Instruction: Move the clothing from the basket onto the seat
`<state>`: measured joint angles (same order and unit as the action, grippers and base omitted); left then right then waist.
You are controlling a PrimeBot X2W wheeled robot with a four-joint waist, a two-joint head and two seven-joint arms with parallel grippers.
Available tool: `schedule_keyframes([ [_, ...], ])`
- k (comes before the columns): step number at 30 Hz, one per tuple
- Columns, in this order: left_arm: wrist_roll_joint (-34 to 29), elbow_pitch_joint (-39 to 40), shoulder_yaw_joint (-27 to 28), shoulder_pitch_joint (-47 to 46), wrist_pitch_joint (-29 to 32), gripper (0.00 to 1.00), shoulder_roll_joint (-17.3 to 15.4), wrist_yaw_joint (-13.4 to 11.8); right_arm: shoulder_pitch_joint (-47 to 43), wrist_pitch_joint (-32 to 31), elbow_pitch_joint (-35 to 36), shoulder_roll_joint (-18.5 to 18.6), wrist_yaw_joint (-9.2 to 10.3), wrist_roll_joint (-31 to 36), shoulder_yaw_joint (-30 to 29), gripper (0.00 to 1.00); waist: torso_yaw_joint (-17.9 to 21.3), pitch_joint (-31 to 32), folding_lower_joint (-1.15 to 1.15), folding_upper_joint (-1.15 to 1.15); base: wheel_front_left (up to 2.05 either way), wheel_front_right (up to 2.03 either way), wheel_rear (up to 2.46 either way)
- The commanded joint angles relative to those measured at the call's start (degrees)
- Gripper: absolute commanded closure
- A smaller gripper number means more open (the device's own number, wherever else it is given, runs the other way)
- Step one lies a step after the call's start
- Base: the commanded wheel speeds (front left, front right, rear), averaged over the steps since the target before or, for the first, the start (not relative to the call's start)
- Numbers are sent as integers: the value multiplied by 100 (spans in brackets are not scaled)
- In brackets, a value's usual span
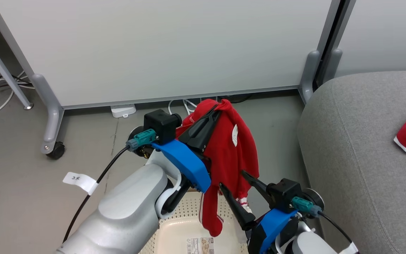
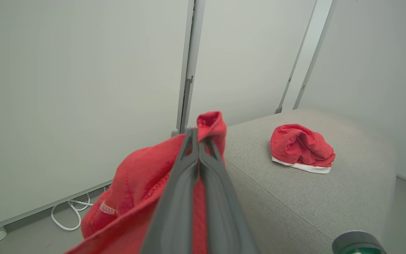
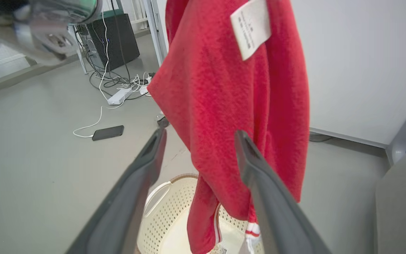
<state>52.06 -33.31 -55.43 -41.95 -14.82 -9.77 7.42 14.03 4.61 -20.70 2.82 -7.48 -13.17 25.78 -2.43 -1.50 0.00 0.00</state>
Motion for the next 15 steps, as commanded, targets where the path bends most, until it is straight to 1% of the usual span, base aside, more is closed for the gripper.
schedule_keyframes([
  [1,26,-7,-23,-118,-37,100,31,11,200,49,-218,14,-3,-60,27,0,-14,-23,0,0,0,0,0],
  [6,35,-36,-138,-213,-40,100,101,11,648,223,-869,13,-3,-183,136,0,-55,-71,0,0,0,0,0],
  [15,138,-49,-356,-338,-42,100,225,11,1284,681,-1929,11,-3,-701,354,0,-154,-122,0,0,0,0,0],
])
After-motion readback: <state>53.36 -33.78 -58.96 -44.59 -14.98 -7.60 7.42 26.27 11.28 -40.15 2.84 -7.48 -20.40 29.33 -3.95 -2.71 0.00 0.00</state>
